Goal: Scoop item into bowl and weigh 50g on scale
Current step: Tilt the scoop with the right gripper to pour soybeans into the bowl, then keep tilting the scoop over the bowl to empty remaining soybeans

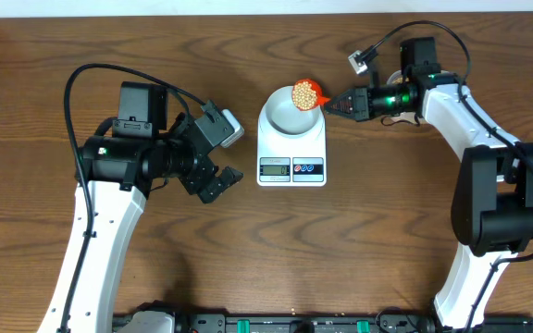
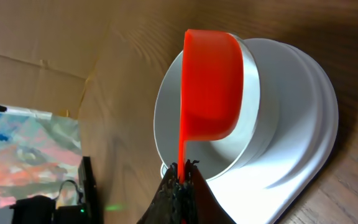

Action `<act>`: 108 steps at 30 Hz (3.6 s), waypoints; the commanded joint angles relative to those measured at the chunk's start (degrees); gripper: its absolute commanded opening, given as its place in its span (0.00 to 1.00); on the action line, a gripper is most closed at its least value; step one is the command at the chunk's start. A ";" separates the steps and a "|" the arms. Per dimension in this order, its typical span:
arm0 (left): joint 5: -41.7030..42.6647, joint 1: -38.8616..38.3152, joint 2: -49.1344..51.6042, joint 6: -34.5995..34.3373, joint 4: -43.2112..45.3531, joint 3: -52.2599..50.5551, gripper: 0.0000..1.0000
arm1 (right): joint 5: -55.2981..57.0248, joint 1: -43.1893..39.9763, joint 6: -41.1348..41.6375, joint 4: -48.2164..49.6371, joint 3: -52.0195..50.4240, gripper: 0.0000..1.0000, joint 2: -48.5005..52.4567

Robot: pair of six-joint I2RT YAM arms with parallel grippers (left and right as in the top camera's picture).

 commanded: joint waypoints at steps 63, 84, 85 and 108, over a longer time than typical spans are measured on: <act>0.52 0.20 -0.72 0.76 -0.15 0.61 0.98 | 4.92 2.38 -26.53 -0.02 0.04 0.01 0.39; 0.52 0.20 -0.72 0.76 -0.17 0.61 0.98 | 4.92 2.38 -29.59 0.61 0.04 0.01 0.39; 0.52 0.20 -0.72 0.76 -0.17 0.61 0.98 | 4.92 2.36 -30.29 0.61 0.04 0.01 0.39; 0.52 0.20 -0.72 0.76 -0.17 0.61 0.98 | 4.90 2.36 -34.47 1.49 0.04 0.01 0.39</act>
